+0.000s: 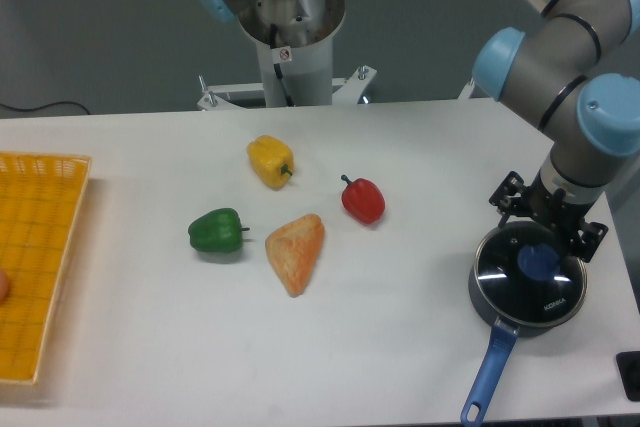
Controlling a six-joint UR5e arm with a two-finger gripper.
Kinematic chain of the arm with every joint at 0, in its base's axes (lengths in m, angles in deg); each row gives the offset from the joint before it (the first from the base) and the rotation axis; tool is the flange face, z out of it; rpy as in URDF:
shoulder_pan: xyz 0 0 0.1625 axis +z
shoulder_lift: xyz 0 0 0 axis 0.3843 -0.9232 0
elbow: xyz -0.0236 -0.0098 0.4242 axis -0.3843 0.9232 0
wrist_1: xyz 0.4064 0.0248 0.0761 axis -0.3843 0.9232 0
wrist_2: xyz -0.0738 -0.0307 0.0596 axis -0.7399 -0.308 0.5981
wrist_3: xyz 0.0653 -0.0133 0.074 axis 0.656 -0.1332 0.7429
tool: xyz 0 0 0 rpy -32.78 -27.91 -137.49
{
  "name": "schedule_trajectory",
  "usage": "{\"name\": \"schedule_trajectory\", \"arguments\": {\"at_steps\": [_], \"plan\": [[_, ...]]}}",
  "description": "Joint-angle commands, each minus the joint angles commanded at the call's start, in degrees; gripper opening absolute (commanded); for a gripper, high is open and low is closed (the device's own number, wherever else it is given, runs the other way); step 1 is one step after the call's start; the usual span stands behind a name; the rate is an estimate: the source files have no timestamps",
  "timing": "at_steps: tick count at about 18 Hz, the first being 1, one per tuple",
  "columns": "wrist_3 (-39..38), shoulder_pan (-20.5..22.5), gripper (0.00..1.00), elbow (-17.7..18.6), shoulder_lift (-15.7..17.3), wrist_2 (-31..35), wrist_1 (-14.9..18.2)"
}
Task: Open the lid
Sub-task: 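Lower the open gripper around the blue knob of the pot lid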
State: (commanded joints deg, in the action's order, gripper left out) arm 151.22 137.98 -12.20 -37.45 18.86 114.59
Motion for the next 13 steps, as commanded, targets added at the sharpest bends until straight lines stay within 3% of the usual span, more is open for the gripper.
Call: {"name": "schedule_trajectory", "arguments": {"at_steps": [4, 13], "plan": [[-4.7, 0.0, 1.00, -0.1, -0.7, 0.0, -1.2], [-7.0, -0.1, 1.00, 0.3, -1.4, -0.1, -2.8]]}}
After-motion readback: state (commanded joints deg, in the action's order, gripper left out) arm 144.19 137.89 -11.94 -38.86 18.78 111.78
